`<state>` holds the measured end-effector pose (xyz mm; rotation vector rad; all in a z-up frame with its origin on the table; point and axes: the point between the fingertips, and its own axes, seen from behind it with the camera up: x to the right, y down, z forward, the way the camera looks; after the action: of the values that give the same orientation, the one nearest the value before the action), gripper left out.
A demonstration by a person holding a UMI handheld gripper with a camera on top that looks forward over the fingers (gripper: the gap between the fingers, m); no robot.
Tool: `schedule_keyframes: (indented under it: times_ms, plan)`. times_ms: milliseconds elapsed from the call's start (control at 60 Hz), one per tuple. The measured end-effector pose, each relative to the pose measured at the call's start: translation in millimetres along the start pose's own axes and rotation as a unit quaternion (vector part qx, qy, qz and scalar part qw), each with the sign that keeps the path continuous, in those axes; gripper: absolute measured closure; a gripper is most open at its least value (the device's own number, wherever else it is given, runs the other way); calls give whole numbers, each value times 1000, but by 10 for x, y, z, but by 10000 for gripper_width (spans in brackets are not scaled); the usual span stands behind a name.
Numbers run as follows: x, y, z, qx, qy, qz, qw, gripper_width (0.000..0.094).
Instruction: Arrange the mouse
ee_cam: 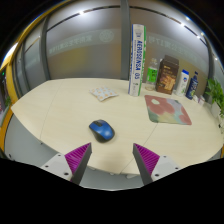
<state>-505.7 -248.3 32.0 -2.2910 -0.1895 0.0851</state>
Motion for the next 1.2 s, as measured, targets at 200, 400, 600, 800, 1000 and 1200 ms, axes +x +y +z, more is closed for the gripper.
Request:
schedule_keyframes:
  times_ms: [200,400,600,800,1000,1200]
  plan:
    - [-173,-132,715,-21,14,-32,999,84]
    - [-55,-376,1036,-14,28,-50,998,107]
    - [-115,-451,1225,-18,-9,-18,1000,422]
    - [-133,-479,1231,-26,-19,-28,999,563]
    - [19,-1592,674,71,-61,-21,995,568]
    - [1423,-2628,496,145,-22,26,989,571]
